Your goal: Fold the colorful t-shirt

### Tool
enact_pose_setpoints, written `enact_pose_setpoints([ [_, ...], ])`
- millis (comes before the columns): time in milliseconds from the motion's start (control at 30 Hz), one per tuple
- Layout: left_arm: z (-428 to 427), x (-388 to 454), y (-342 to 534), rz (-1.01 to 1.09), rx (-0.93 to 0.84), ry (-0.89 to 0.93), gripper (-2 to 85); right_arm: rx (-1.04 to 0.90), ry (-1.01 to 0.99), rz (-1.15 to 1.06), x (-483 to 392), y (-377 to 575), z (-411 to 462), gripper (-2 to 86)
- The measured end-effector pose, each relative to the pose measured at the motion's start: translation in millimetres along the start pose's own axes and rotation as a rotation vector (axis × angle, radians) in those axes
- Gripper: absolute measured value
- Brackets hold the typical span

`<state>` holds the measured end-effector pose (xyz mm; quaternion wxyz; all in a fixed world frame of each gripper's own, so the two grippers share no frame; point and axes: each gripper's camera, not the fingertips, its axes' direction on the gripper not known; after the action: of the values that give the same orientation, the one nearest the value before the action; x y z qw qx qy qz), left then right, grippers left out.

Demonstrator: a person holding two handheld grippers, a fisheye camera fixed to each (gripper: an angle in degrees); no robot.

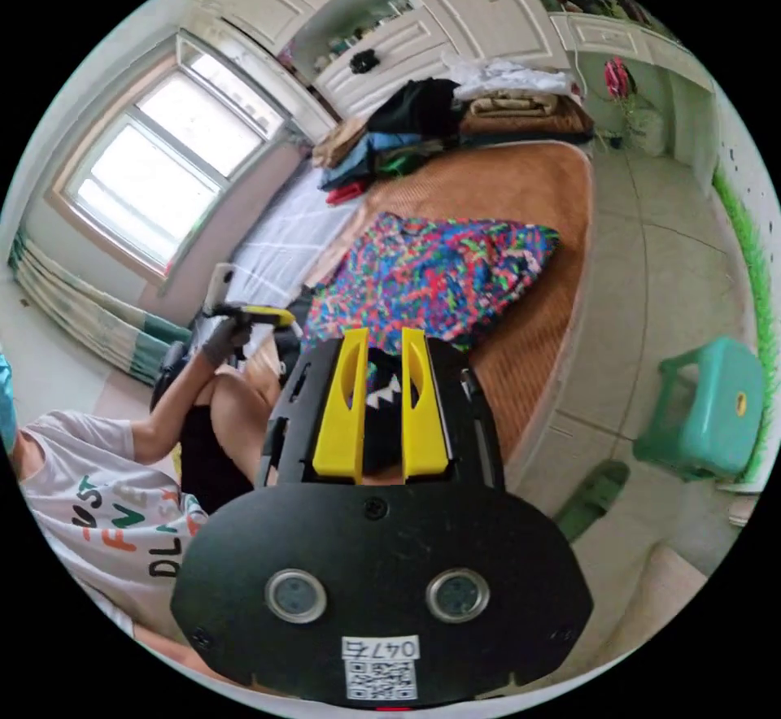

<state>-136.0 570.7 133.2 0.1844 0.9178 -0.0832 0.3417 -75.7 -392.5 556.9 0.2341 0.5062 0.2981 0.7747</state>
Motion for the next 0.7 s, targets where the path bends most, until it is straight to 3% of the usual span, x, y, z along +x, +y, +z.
enact_pose_setpoints([
  [133, -22, 3, -7, -0.041, 0.118, 0.080, -1.0, -0.214, 0.196, -0.119, -11, 12, 29, 8.4],
  [267, -24, 6, -12, -0.108, 0.116, 0.069, -1.0, -0.242, 0.309, -0.364, -61, -6, 57, 7.5],
  [600, -32, 38, -28, -0.164, 0.167, 0.122, -1.0, -0.591, 0.290, -0.537, -63, -114, 149, 6.5],
  [700, -27, 56, -42, -0.151, 0.143, 0.133, -1.0, -0.701, 0.143, -0.515, -52, -125, 149, 6.2],
])
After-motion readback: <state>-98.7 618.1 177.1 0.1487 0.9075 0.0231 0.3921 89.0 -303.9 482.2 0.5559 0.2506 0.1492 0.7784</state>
